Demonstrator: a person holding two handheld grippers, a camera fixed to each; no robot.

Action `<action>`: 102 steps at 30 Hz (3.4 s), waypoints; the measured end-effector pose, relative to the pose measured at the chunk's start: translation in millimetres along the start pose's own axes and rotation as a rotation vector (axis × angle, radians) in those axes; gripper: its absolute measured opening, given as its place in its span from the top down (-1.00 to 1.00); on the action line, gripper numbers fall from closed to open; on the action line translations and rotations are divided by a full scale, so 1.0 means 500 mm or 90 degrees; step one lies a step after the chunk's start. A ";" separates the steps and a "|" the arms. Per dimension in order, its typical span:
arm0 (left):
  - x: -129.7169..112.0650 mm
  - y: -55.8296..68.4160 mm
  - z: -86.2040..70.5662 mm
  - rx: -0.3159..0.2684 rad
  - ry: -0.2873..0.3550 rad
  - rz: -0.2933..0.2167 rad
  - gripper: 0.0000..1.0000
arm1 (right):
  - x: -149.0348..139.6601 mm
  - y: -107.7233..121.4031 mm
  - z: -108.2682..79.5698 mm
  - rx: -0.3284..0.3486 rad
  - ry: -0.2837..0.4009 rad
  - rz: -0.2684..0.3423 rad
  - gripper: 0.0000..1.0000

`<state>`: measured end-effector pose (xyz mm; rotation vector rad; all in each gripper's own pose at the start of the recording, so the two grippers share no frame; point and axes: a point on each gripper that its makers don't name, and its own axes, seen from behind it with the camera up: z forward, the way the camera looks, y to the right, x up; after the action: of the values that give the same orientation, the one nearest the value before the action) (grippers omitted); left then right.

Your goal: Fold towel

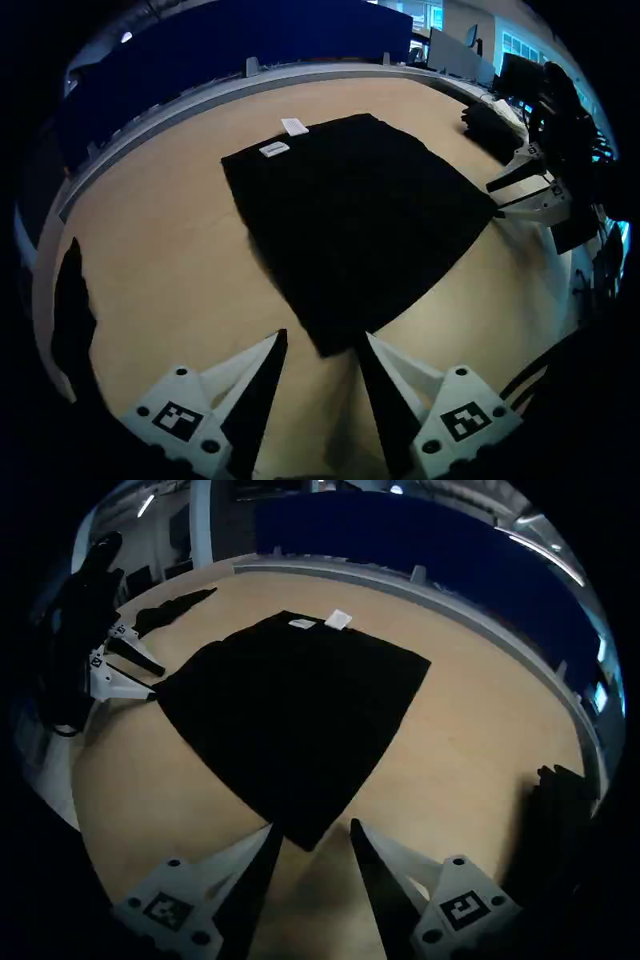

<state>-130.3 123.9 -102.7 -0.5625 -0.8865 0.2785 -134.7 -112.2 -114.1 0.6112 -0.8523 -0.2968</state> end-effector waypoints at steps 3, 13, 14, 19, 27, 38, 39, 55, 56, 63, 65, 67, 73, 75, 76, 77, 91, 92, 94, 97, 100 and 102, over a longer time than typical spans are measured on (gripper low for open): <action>-0.001 0.005 -0.002 -0.001 -0.004 0.006 -0.02 | -0.004 -0.003 0.002 0.006 -0.006 0.006 -0.15; 0.001 0.014 -0.002 -0.007 -0.009 0.017 0.25 | -0.007 0.003 -0.001 0.006 -0.006 0.023 0.11; 0.000 0.014 -0.001 -0.008 -0.009 0.017 0.26 | -0.006 0.004 0.000 0.004 -0.005 0.024 0.18; 0.001 0.016 -0.001 -0.009 -0.010 0.015 0.30 | -0.007 0.008 0.002 0.000 -0.008 0.030 0.54; 0.002 0.011 -0.001 -0.005 -0.016 0.011 0.49 | -0.007 0.004 0.002 0.011 -0.012 0.029 0.62; 0.006 0.014 0.006 0.010 -0.019 0.020 0.83 | -0.001 0.001 0.001 0.014 -0.008 0.034 0.73; 0.006 0.014 0.005 0.010 -0.019 0.018 0.83 | 0.000 0.001 0.000 0.015 -0.007 0.034 0.74; 0.038 0.024 -0.033 0.004 -0.006 -0.008 0.84 | 0.044 0.010 -0.045 0.016 0.018 0.031 0.75; 0.042 0.024 -0.038 0.004 -0.004 -0.012 0.84 | 0.049 0.010 -0.051 0.016 0.020 0.033 0.75; 0.063 0.029 -0.073 -0.002 0.006 -0.027 0.84 | 0.079 0.013 -0.094 0.016 0.036 0.041 0.75; 0.069 0.030 -0.085 -0.002 0.008 -0.029 0.84 | 0.087 0.011 -0.108 0.017 0.040 0.040 0.75; 0.076 0.032 -0.096 -0.003 0.010 -0.033 0.84 | 0.094 0.009 -0.121 0.018 0.042 0.037 0.75; 0.096 0.044 -0.135 -0.011 0.018 -0.058 0.84 | 0.112 0.001 -0.159 0.019 0.046 0.028 0.75; 0.102 0.049 -0.148 -0.015 0.022 -0.066 0.84 | 0.117 -0.001 -0.170 0.019 0.046 0.026 0.75; 0.103 0.051 -0.154 -0.017 0.022 -0.067 0.84 | 0.118 -0.002 -0.175 0.020 0.046 0.025 0.75; 0.104 0.054 -0.161 -0.018 0.022 -0.069 0.84 | 0.120 -0.003 -0.180 0.020 0.046 0.025 0.75; 0.102 0.078 -0.236 -0.036 0.024 -0.092 0.84 | 0.143 -0.021 -0.234 0.033 0.048 0.032 0.75; 0.102 0.079 -0.241 -0.037 0.025 -0.094 0.84 | 0.144 -0.022 -0.238 0.034 0.048 0.032 0.75; 0.101 0.080 -0.247 -0.038 0.025 -0.096 0.84 | 0.145 -0.023 -0.243 0.035 0.048 0.034 0.75; 0.098 0.082 -0.255 -0.040 0.025 -0.100 0.84 | 0.148 -0.026 -0.251 0.038 0.048 0.037 0.75; 0.094 0.084 -0.261 -0.041 0.026 -0.104 0.84 | 0.148 -0.028 -0.256 0.039 0.047 0.040 0.75; 0.091 0.085 -0.263 -0.042 0.026 -0.107 0.84 | 0.148 -0.028 -0.258 0.039 0.046 0.040 0.75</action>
<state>1.7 133.9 -163.2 -0.5499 -0.9008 0.0857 11.9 -109.3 -142.3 0.6470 -0.8121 -0.1911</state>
